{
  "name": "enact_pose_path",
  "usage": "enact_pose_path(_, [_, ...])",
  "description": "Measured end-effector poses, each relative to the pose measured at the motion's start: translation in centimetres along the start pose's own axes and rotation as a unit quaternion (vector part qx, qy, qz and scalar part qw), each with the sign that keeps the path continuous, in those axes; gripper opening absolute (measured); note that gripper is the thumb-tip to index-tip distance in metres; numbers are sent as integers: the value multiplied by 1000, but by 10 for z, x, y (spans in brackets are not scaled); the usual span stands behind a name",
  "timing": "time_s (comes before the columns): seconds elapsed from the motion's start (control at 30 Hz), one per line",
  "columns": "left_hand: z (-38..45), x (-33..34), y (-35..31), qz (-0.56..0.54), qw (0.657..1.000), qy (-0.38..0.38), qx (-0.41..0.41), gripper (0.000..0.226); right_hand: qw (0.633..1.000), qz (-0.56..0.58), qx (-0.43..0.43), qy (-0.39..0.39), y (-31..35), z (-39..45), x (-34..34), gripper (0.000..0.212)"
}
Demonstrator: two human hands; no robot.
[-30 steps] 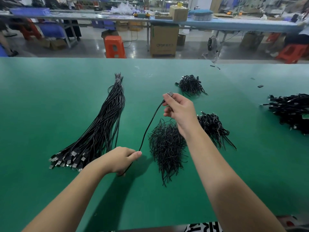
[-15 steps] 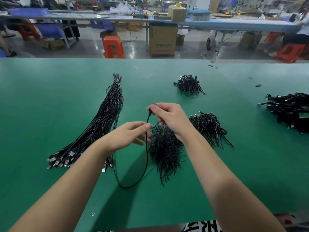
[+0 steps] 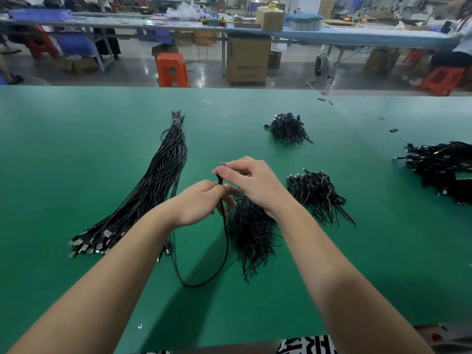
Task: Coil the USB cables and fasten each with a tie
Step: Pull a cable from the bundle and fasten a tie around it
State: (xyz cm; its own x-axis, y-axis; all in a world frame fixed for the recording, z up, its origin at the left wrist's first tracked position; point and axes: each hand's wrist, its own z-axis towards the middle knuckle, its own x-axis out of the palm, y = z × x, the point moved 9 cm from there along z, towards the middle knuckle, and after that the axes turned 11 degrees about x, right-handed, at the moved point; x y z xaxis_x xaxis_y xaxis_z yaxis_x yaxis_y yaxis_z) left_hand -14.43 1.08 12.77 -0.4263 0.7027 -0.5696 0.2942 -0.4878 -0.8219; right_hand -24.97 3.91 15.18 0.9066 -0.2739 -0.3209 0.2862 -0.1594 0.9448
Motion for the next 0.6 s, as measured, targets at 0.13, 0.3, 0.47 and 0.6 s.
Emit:
enact_pose_path(0.13, [-5, -33, -3, 17, 991, -128, 40, 39, 996, 45, 74, 9, -23, 1, 16, 56])
enact_pose_path(0.3, [-14, -60, 3, -123, 959, -241, 87, 43, 953, 175, 141, 203, -36, -20, 73, 49])
enact_pose_path(0.47, [-16, -68, -7, -578, 763, -260, 129, 57, 841, 429, 169, 283, -36, -32, 107, 42])
enact_pose_path(0.6, [-21, -58, -23, -571, 803, -125, 118, 51, 783, 507, 187, 307, -44, -31, 117, 40])
